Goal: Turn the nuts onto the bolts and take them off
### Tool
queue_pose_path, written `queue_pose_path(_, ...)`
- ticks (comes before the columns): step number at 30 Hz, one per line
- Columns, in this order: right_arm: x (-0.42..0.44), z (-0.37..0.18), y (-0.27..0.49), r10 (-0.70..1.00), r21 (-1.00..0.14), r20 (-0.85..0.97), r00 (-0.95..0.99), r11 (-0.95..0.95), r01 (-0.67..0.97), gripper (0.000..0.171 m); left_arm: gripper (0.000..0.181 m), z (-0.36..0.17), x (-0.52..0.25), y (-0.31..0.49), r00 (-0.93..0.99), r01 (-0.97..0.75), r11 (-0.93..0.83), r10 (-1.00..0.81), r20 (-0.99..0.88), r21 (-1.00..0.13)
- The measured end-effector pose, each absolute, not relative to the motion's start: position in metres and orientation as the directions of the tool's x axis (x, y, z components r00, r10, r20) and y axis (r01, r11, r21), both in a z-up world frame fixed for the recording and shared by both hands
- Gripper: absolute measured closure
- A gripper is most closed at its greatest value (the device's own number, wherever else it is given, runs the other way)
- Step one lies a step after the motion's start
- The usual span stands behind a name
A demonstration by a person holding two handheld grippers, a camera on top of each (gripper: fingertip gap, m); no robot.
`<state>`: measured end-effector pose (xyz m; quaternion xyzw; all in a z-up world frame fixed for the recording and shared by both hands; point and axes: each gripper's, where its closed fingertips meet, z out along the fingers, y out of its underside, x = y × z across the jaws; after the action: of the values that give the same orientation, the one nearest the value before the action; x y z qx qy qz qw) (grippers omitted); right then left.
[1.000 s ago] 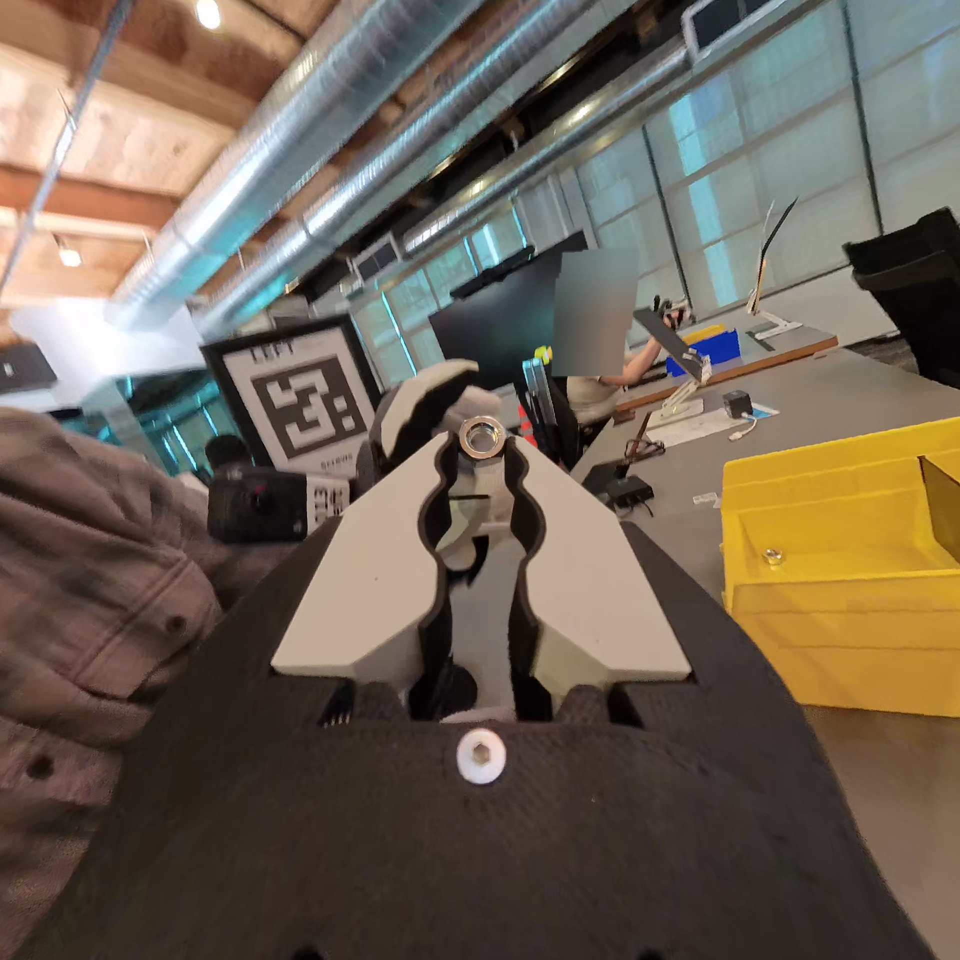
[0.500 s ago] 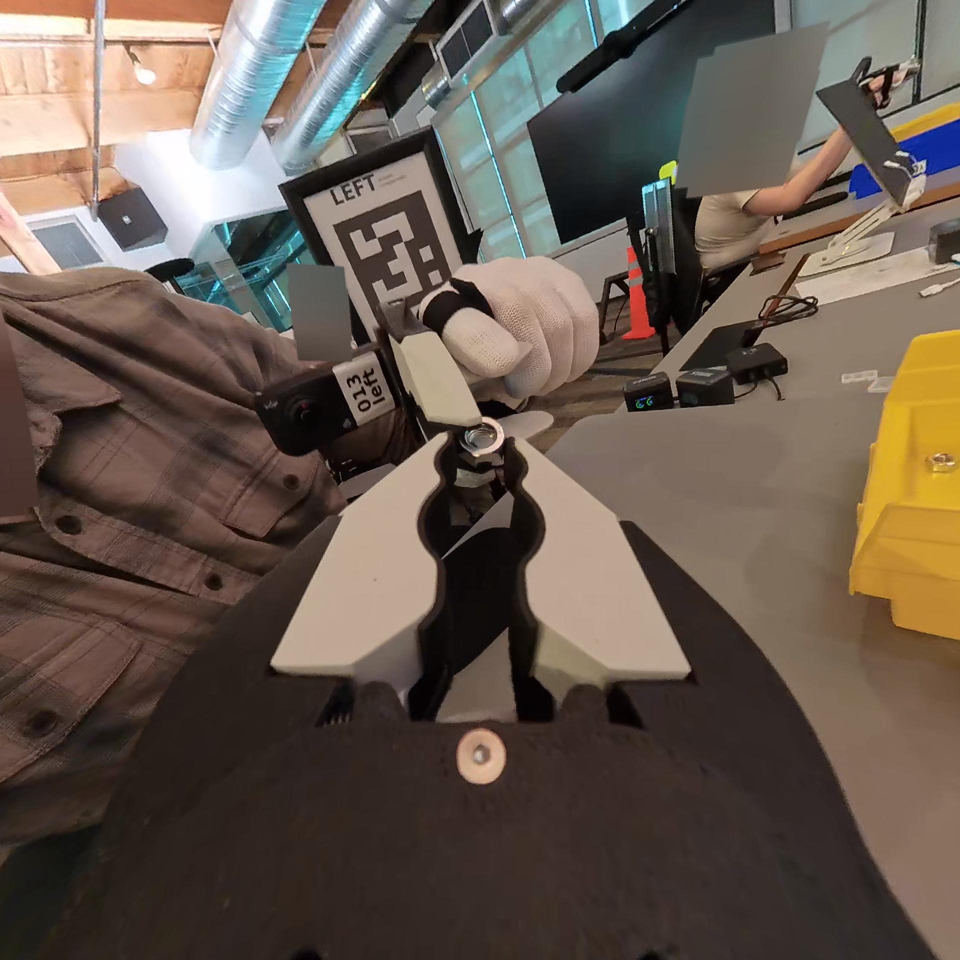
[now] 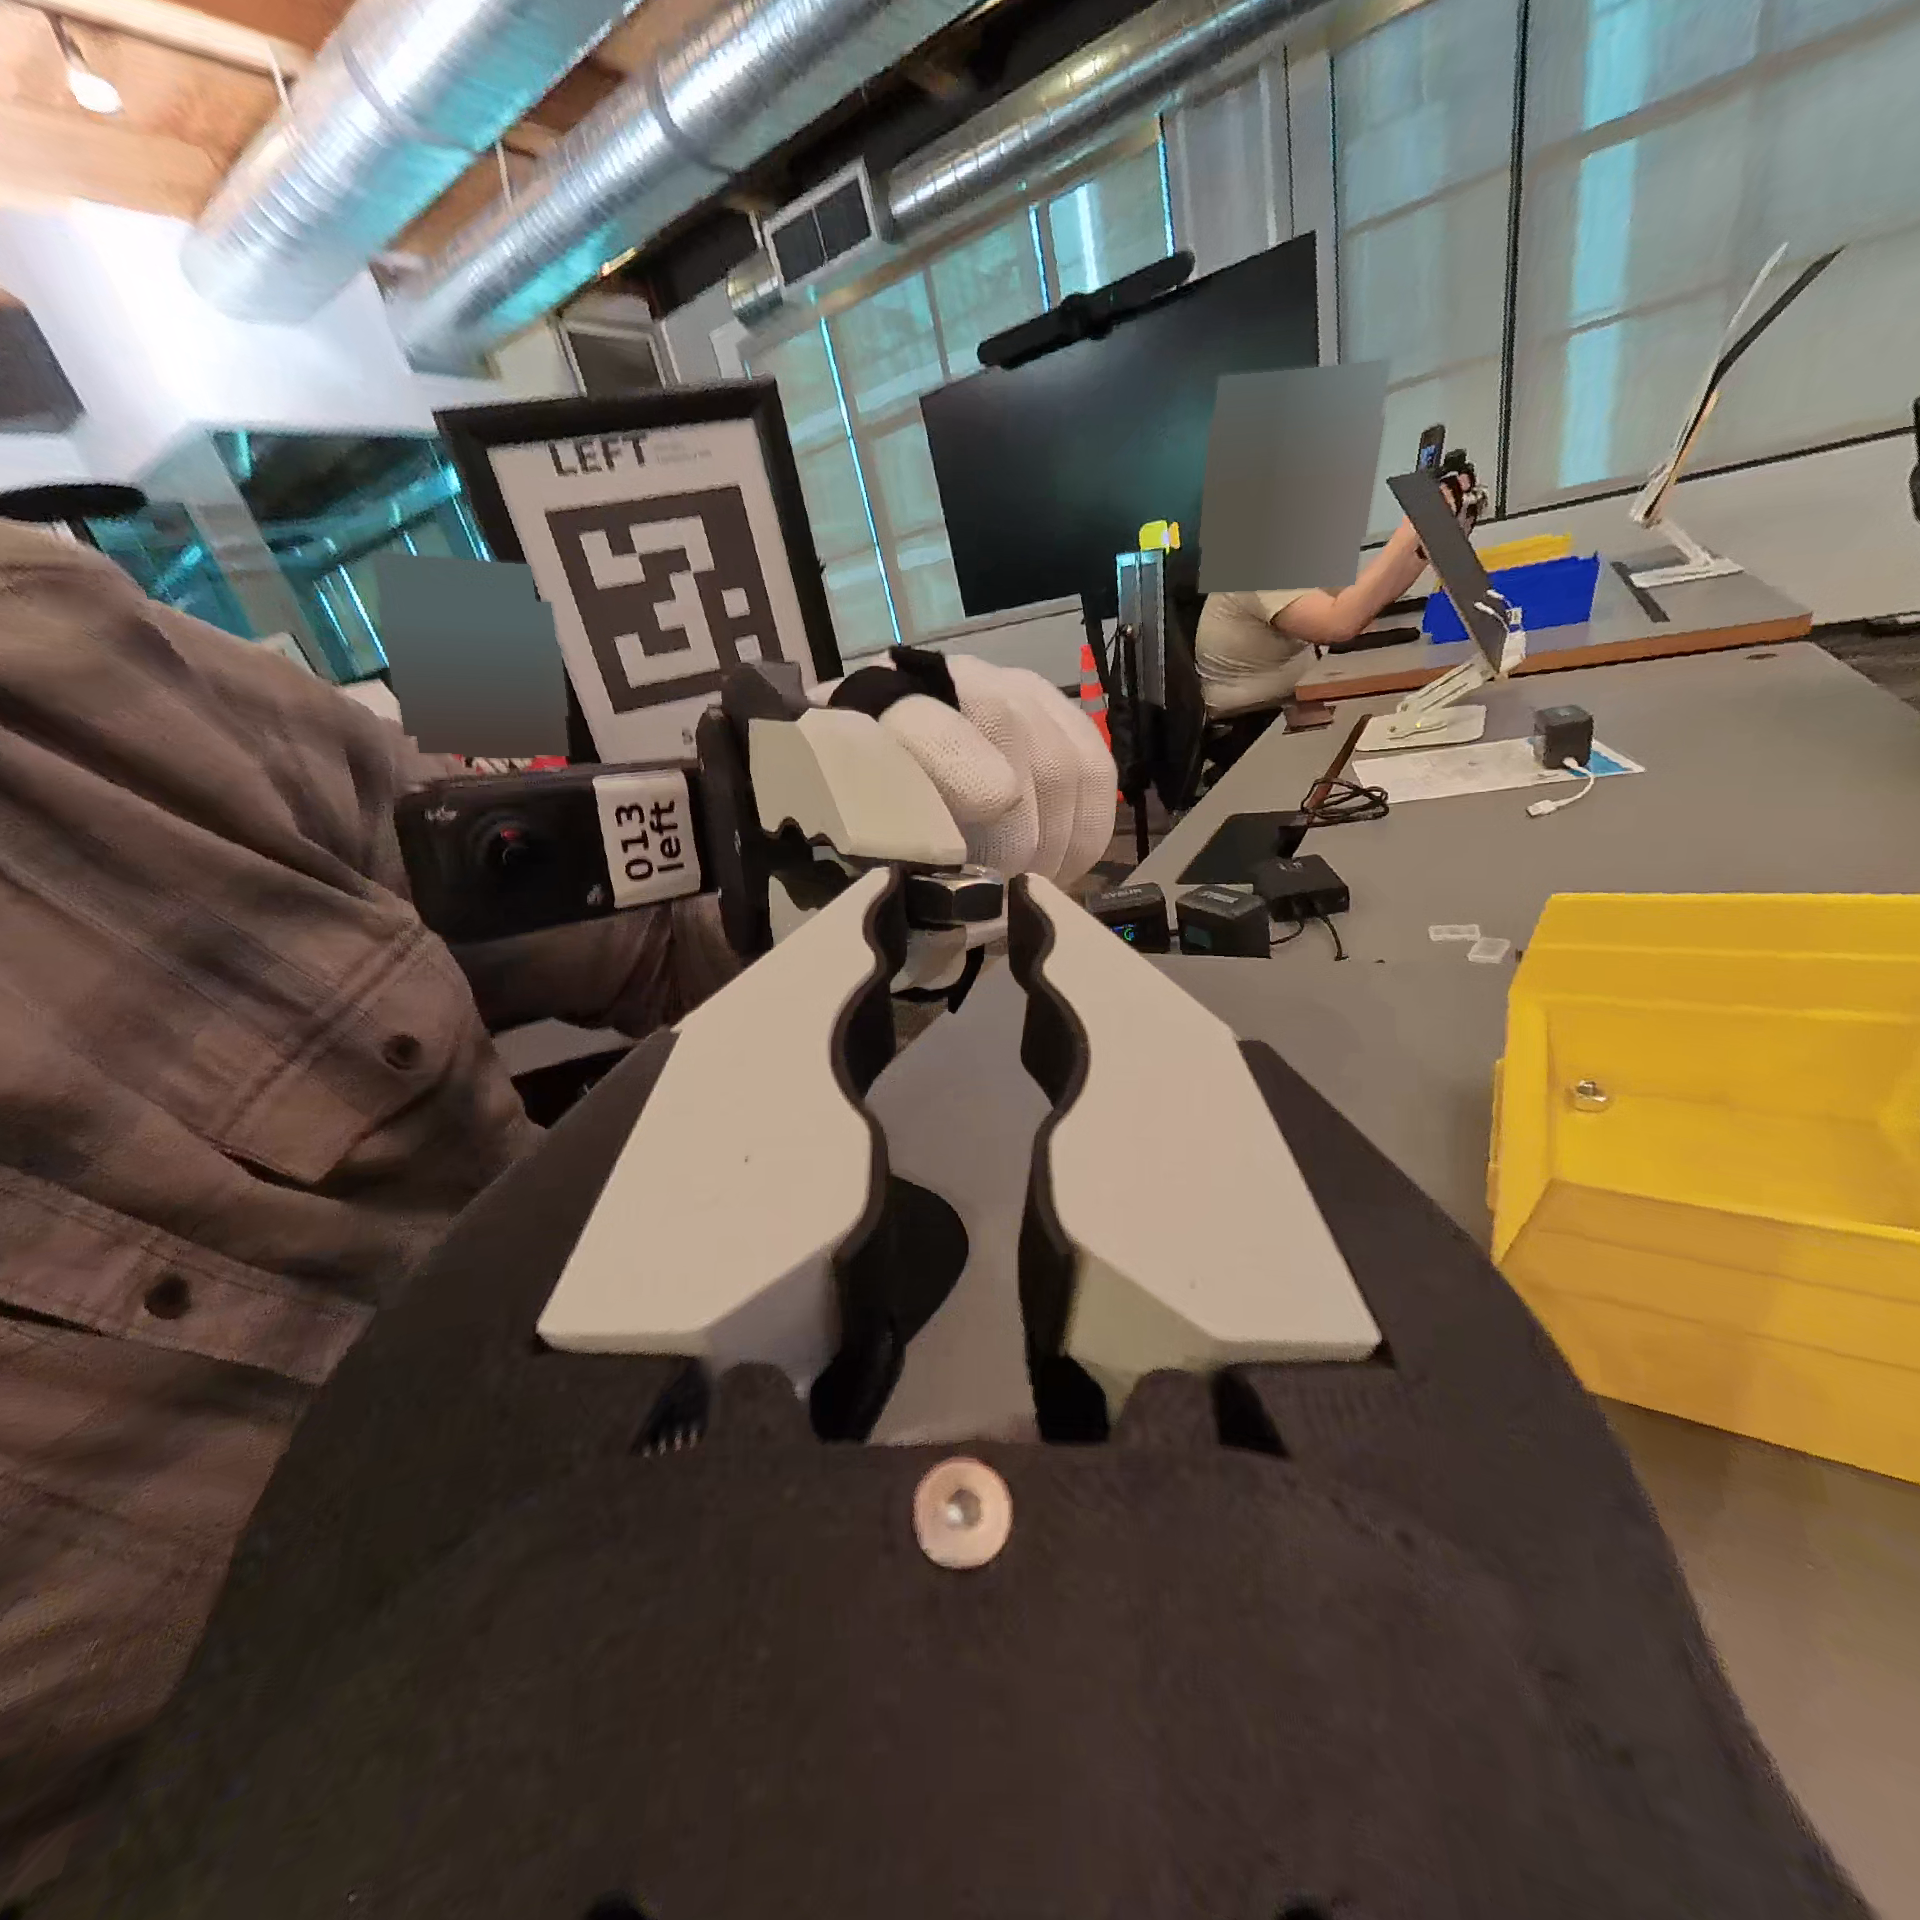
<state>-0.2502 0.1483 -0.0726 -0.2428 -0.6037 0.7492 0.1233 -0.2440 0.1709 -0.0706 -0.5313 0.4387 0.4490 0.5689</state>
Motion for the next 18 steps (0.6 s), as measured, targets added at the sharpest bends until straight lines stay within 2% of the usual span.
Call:
queue_pose_path(4, -0.244, -0.071, 0.144, 0.460, -0.972, -0.188, -0.868, -0.217, 0.096, 0.155, 0.173, -0.070, -0.238, 0.167, 0.204, -0.977, 0.051, -0.015, -0.979, -0.205)
queue_pose_path(9, -0.246, -0.067, 0.145, 0.438, -0.957, -0.210, -0.874, -0.277, 0.092, 0.155, 0.170, -0.065, -0.240, 0.168, 0.222, -0.975, 0.011, -0.011, -0.975, -0.223)
queue_pose_path(11, -0.249, -0.068, 0.147, 0.456, -0.958, -0.210, -0.865, -0.275, 0.087, 0.155, 0.154, -0.059, -0.246, 0.166, 0.272, -0.962, -0.006, 0.043, -0.961, -0.272)
queue_pose_path(14, -0.250, -0.070, 0.156, 0.488, -0.962, -0.201, -0.850, -0.261, 0.078, 0.155, 0.130, -0.055, -0.259, 0.163, 0.416, -0.906, -0.042, 0.104, -0.903, -0.422)
queue_pose_path(18, -0.252, -0.073, 0.175, 0.536, -0.967, -0.193, -0.822, -0.245, 0.067, 0.155, 0.129, -0.069, -0.274, 0.161, 0.589, -0.792, -0.093, 0.150, -0.794, -0.604)
